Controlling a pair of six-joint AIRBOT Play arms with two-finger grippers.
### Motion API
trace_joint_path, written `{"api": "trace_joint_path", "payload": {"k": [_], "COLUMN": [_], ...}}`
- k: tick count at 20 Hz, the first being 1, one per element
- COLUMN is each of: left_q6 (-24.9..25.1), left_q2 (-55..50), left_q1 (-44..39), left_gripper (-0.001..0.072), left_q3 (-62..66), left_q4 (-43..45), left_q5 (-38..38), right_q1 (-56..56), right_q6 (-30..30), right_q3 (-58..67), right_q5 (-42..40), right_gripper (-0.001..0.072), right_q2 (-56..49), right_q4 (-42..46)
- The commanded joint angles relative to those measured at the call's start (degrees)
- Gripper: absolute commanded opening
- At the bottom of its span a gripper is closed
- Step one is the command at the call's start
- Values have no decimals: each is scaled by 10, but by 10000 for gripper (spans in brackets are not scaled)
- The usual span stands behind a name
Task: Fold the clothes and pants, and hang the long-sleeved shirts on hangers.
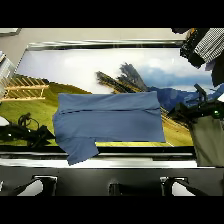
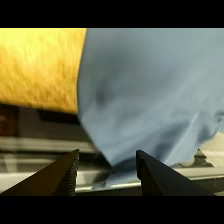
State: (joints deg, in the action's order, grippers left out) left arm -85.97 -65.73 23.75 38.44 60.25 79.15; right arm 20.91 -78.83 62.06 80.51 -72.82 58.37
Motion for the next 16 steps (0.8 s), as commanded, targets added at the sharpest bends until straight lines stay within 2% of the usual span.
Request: {"api": "trace_joint_path", "payload": {"k": [1, 6, 11, 16], "left_q6": [-7, -10, -10, -10], "left_q2": [37, 37, 31, 8], "left_q1": [3, -1, -45, -103], "left_gripper": [413, 412, 410, 396], "left_q3": [-80, -121, -139, -139], "left_q4": [-14, -55, -71, -85], "left_q5": [-9, -57, -132, -156], "right_q1": [3, 3, 3, 3], "right_q6": [3, 2, 2, 2], "right_q3": [-33, -33, -33, -33], "right_q5": [-9, -9, 0, 6], "right_gripper": [411, 410, 410, 410], "right_q2": [28, 30, 31, 31], "right_q4": [-23, -58, -67, -68]}}
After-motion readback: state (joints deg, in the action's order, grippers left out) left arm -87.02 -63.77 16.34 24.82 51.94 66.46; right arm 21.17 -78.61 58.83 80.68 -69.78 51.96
